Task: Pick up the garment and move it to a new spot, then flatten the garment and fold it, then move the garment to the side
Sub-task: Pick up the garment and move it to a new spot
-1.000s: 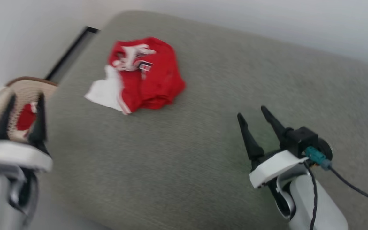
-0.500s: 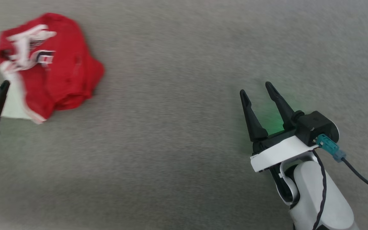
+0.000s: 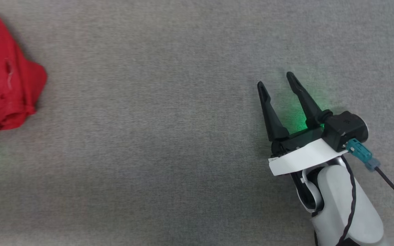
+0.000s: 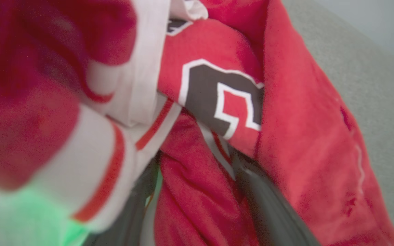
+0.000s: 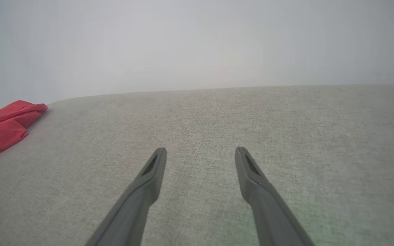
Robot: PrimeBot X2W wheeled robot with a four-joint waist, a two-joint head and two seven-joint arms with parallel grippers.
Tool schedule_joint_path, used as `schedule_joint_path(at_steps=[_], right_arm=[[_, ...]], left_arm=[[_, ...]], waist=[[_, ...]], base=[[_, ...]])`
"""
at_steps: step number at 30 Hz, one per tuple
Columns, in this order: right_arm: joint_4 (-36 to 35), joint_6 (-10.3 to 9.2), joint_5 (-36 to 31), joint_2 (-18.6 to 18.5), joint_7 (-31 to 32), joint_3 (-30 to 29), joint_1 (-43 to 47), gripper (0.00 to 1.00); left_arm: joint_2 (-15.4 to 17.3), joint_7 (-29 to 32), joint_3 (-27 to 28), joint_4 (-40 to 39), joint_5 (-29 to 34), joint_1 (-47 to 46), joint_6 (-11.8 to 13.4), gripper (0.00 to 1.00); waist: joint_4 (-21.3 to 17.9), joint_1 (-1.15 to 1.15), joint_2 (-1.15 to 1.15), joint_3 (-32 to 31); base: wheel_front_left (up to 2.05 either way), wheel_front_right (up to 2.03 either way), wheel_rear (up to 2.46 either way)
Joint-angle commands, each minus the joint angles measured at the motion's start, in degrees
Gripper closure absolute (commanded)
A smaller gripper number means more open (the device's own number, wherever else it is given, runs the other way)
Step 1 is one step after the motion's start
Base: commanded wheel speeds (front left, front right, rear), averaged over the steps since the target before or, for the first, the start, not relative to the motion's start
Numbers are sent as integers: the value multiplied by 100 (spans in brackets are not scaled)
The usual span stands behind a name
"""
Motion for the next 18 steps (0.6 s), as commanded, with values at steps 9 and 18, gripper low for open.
schedule_joint_path(at_steps=[9,18], right_arm=[[-427,-2,-85,1,-14,139,-51,0],[-431,-2,-62,-3,-14,198,61,0]], left_arm=[[-222,435,-492,105,-140,-102,11,62],[-1,-543,-521,218,62,-225,-6,100]], waist=[[-206,0,0,258],[-133,0,0,-158]], base=[[0,0,0],[0,0,0]])
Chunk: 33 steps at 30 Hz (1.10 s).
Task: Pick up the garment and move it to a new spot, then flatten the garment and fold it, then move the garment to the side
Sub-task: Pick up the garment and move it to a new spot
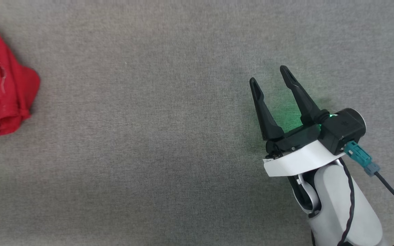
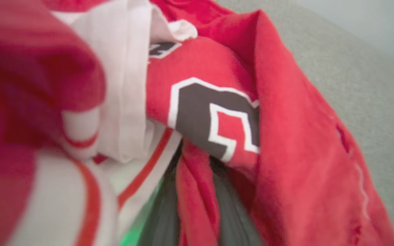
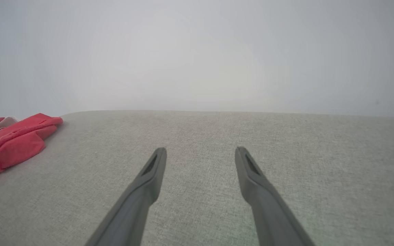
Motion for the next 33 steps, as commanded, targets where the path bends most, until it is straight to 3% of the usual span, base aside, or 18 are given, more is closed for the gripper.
schedule_joint_path(at_steps=[1,8,14,22,28,33], right_arm=[[57,-2,47,-5,-14,-8,69,0],[240,-2,198,-3,-14,-18,212,0],[290,-2,369,-5,-14,-8,252,0],[123,-2,694,-3,-13,-83,462,0],[-150,-2,958,-1,-13,-265,601,0],[-386,-2,1213,-1,-14,-369,699,0]], left_arm=[[-32,-256,-69,4,124,26,-29,100],[124,-1093,-346,-328,389,-212,-15,100],[232,-1428,-728,-877,597,-410,-15,100],[480,-1320,-1874,-2868,1094,-1042,-15,100],[196,-971,-2702,-3701,1386,-1714,-15,100],[-192,-648,-3109,-3608,1590,-2031,-15,100]], waist=[[63,0,0,-200],[184,0,0,-697],[160,0,0,-970],[-260,0,0,-1050],[-744,0,0,-780],[-1241,0,0,-495]], base=[[0,0,0],[0,0,0],[0,0,0],[0,0,0],[0,0,0],[0,0,0]])
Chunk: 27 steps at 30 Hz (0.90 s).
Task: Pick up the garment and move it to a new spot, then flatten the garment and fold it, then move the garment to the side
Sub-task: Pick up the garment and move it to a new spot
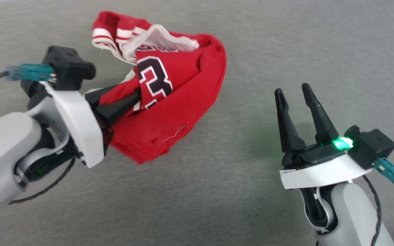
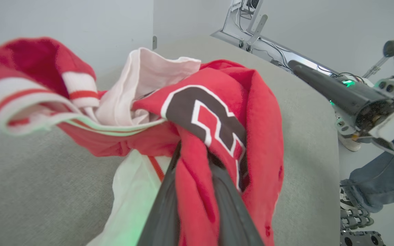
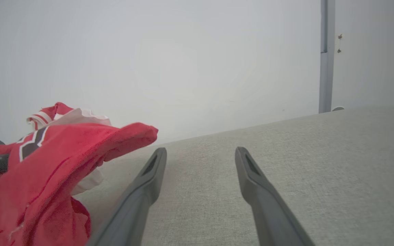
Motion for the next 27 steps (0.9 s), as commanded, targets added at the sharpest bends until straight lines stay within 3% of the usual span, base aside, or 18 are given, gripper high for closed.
schedule_joint_path(at_steps=[1,12,19,24,25,26,27], right_arm=[[-90,-2,99,3,-13,6,32,0],[-486,-2,555,3,-13,-41,350,0],[-599,-2,725,3,-13,49,424,0],[-608,-2,726,2,-13,13,436,0],[-589,-2,700,3,-13,8,425,0],[-567,-2,673,4,-13,2,404,0],[-547,-2,639,2,-13,-5,379,0]], left_arm=[[-55,68,-42,57,110,-77,5,100],[-100,1135,-125,656,810,430,9,100],[-5,1686,-224,965,887,620,38,100],[41,1717,-232,1040,895,594,50,100],[40,1609,-221,1063,866,548,51,82],[36,1483,-201,1070,868,483,51,19],[30,1361,-179,1090,805,410,51,0]], waist=[[-395,0,0,280],[-1150,0,0,732],[-1333,0,0,826],[-1290,0,0,796],[-1254,0,0,774],[-1213,0,0,748],[-1162,0,0,710]], base=[[0,0,0],[0,0,0],[0,0,0],[0,0,0],[0,0,0],[0,0,0],[0,0,0]])
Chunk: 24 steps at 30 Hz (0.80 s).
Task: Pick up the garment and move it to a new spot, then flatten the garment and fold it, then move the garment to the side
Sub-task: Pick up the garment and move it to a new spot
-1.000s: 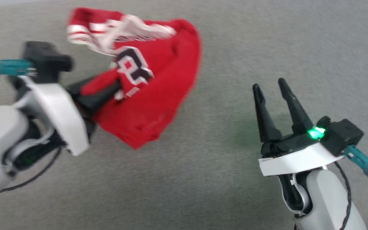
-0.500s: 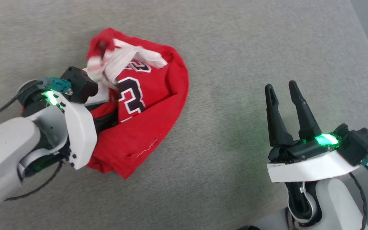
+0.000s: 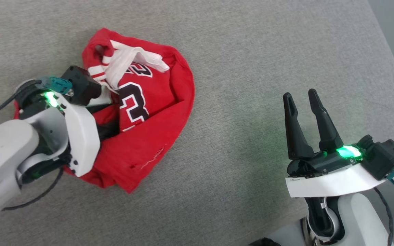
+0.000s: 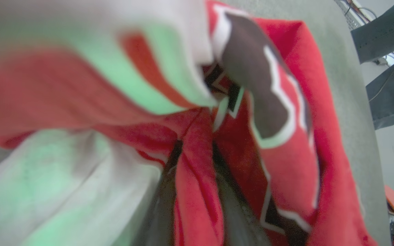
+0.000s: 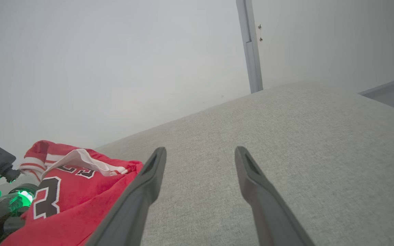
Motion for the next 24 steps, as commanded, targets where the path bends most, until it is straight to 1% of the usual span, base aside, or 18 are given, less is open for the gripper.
schedule_joint_path(at_steps=[1,3,7,11,13,16,18,20,22,24], right_arm=[[25,-2,-35,0,-13,-1,-30,0],[88,-2,-155,-1,-13,-35,-66,0],[264,-2,-440,1,-14,-129,-168,0],[488,-2,-765,-1,-13,-249,-256,0],[611,-2,-936,-1,-14,-291,-276,0],[794,-2,-1139,-2,-13,-322,-312,0],[926,-2,-1283,-3,-14,-379,-296,0],[1066,-2,-1372,-3,-14,-459,-255,0],[1201,-2,-1456,-2,-13,-541,-222,0],[1303,-2,-1551,-2,-13,-629,-179,0]], left_arm=[[110,30,-96,268,-43,51,107,0],[85,-192,-62,263,-150,-80,107,0],[-97,-696,-59,86,-356,-156,66,0],[-193,-1224,-57,5,-480,-64,66,0],[-240,-1574,-57,61,-671,28,66,0],[-323,-2149,-58,326,-908,198,65,0],[-463,-2458,-27,572,-1208,411,66,0],[-579,-2624,8,858,-1324,596,66,0],[-756,-2690,155,1103,-1552,876,65,0],[-902,-2707,455,1301,-1597,1147,66,0]], waist=[[96,0,0,-82],[241,0,0,-194],[626,0,0,-464],[1079,0,0,-780],[1297,0,0,-941],[1600,0,0,-1152],[1811,0,0,-1310],[2019,0,0,-1473],[2214,0,0,-1636],[2390,0,0,-1789]], base=[[0,0,0],[0,0,0],[0,0,0],[0,0,0],[0,0,0],[0,0,0],[0,0,0],[0,0,0],[0,0,0],[0,0,0]])
